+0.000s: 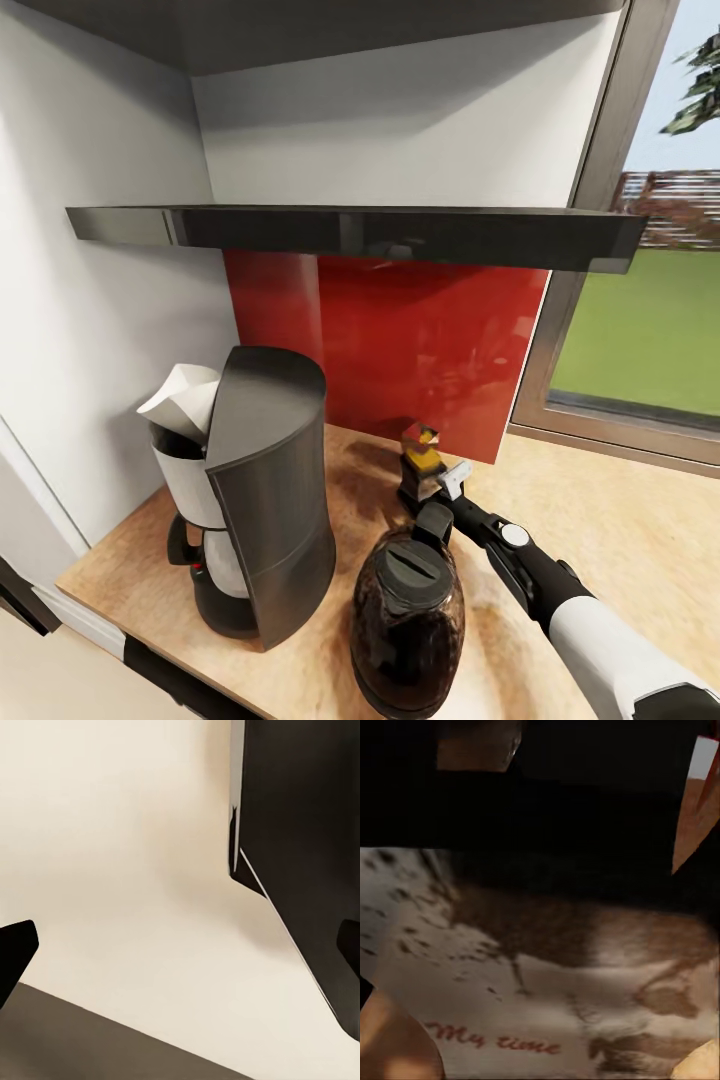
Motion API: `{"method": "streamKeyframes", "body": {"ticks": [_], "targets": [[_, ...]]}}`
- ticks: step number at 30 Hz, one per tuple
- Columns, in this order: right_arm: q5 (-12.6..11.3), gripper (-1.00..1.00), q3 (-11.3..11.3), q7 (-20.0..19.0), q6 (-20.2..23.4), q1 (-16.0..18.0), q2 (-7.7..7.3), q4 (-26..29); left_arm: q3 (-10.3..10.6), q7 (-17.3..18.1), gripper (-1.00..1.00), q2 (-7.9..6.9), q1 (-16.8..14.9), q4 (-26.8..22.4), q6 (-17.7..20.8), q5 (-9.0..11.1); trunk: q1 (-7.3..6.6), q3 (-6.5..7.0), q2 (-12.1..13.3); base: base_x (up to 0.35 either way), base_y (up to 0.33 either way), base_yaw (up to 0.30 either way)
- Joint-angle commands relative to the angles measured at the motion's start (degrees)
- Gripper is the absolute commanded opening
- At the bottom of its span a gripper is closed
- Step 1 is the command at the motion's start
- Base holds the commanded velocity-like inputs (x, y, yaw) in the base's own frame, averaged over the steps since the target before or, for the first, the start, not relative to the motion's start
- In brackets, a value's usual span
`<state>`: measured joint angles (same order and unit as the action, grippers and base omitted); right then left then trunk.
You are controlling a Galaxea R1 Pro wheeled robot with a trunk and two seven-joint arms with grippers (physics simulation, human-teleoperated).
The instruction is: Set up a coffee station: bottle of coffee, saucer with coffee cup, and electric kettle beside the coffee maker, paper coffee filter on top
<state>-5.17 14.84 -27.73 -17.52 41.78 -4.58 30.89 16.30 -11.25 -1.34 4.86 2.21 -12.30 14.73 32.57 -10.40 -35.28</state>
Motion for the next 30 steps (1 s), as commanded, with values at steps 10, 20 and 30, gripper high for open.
{"method": "streamKeyframes", "body": {"ticks": [10,20,30], "targets": [[-0.5,1.0,0.4,0.0,-0.1,0.1,-0.07,-0.1,0.5,-0.1,1.0,0.04,0.0,0.1,-0.3,0.5,0.02,-0.08,-0.1,0.0,0.0,0.0],[-0.5,1.0,0.5,0.0,-0.1,0.1,-0.06,0.0,0.5,-0.2,1.0,0.36,0.0,0.1,-0.3,0.5,0.02,-0.08,-0.1,-0.049,-0.067,0.0],[-0.5,1.0,0.5,0.0,-0.1,0.1,-0.05,-0.1,0.5,-0.2,1.0,0.37,0.0,0.1,-0.3,0.5,0.02,-0.08,-0.1,-0.01,-0.014,0.0]]}}
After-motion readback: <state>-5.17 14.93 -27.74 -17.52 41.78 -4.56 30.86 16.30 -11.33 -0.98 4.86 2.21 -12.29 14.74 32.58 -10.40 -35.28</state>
